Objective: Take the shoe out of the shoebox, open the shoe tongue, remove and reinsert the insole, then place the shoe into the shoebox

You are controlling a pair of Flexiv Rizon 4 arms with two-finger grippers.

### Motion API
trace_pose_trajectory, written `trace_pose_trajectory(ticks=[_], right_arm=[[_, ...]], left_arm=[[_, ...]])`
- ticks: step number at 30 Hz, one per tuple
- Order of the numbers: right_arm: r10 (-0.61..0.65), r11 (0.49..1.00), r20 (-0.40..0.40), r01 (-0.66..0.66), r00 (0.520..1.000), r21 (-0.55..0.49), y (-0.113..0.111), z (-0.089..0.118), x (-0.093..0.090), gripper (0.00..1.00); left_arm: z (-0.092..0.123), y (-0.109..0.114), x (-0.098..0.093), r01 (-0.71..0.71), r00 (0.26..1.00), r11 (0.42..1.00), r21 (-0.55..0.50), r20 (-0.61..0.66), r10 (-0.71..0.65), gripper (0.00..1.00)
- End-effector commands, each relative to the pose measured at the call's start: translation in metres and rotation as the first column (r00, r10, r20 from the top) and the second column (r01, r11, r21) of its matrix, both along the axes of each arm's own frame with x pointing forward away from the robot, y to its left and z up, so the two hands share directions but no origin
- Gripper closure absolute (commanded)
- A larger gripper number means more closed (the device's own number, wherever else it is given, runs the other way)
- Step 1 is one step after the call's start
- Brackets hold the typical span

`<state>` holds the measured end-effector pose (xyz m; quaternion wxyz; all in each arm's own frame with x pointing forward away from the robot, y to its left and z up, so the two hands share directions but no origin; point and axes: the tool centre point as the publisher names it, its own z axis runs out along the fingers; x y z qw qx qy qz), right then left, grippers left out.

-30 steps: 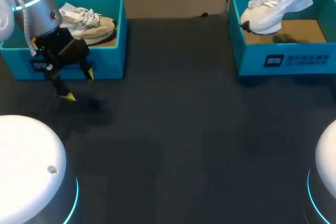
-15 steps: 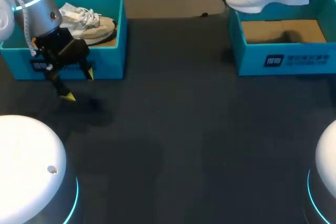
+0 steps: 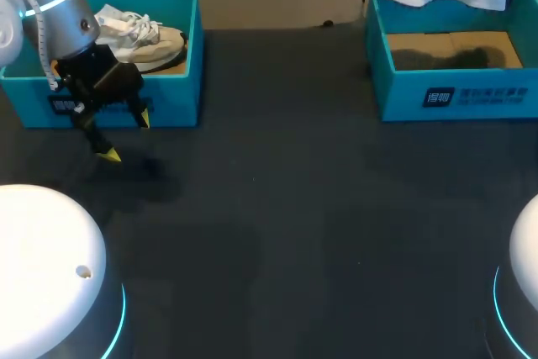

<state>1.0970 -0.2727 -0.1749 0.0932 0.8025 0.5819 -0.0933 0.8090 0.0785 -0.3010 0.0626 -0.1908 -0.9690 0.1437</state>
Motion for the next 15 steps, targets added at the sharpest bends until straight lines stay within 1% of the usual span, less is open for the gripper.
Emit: trace_pose_trajectory(ticks=[1, 9, 13, 15], right_arm=[[0.004, 1.000, 0.022, -0.004, 1.000, -0.002, -0.004, -0.006, -0.011, 1.00], [-0.022, 1.000, 0.029, 0.022, 0.999, -0.007, -0.014, -0.025, -0.026, 1.00], [-0.034, 0.999, 0.027, 0.035, 0.999, -0.035, -0.015, -0.031, -0.032, 1.00], [-0.034, 0.999, 0.027, 0.035, 0.999, -0.035, -0.015, -0.031, -0.032, 1.00]], left_arm=[[0.001, 0.000, -0.001, 0.000, 1.000, 1.000, 0.004, 0.002, 0.000, 0.00], [0.001, 0.000, -0.001, 0.000, 1.000, 1.000, 0.004, 0.002, 0.000, 0.00], [0.001, 0.000, -0.001, 0.000, 1.000, 1.000, 0.004, 0.002, 0.000, 0.00], [0.001, 0.000, -0.001, 0.000, 1.000, 1.000, 0.004, 0.002, 0.000, 0.00]])
